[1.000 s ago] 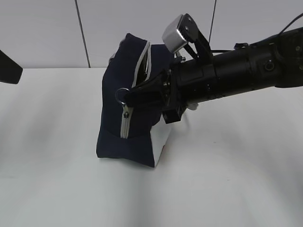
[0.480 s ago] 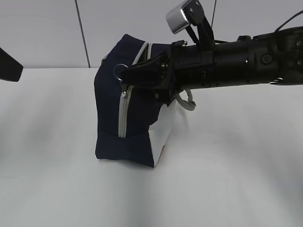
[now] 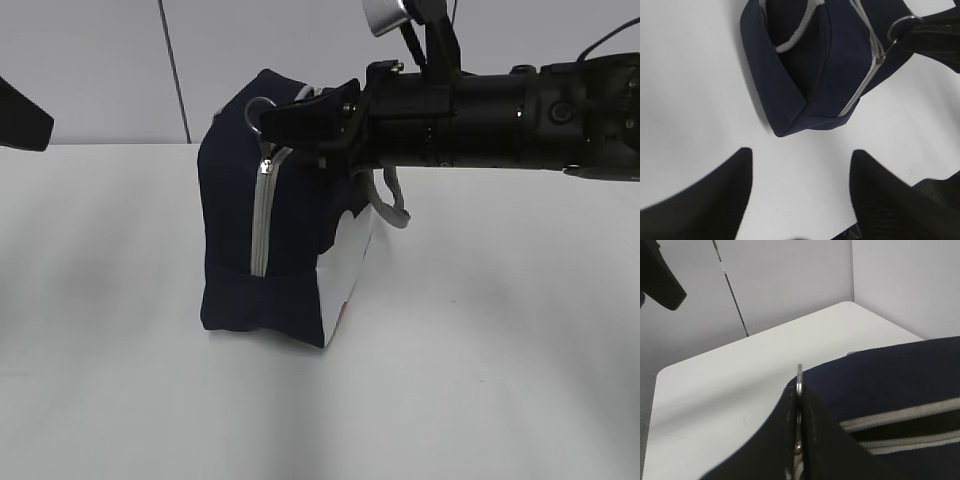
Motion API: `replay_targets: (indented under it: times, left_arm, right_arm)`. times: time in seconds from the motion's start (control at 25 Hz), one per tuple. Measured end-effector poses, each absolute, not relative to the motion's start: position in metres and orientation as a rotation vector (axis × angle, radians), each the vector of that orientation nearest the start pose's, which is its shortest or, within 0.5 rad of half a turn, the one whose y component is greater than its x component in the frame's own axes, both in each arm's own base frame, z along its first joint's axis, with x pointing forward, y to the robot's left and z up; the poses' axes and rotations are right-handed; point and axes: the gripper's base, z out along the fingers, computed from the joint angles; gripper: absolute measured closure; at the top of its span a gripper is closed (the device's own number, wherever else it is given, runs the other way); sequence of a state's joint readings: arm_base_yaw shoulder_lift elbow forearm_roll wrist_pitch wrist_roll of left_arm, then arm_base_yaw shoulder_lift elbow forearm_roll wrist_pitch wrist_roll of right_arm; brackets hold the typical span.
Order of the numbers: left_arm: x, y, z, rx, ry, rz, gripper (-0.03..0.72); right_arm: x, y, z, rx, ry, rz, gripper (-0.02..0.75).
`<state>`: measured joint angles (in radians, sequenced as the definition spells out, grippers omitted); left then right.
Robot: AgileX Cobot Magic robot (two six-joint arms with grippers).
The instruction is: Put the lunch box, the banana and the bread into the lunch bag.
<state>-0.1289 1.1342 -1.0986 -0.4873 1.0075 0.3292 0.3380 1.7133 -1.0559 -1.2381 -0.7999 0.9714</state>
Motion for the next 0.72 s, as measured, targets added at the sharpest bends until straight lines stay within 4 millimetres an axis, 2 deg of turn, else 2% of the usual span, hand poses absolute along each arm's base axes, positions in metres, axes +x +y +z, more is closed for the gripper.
replay_targets:
  times: [0.44,0.72]
  left_arm:
    - [0.226,-0.071,0.356,0.446,2.392,-0.600,0.257]
    - [0.228,-0.073,0.355,0.477,2.373,-0.620,0.257]
  right_arm:
    - [0.333,0.175,0.267,-0.788,1.603,0.786,0.754]
    - [0.335,0.174,0.269,-0.738,1.598,0.800,0.754]
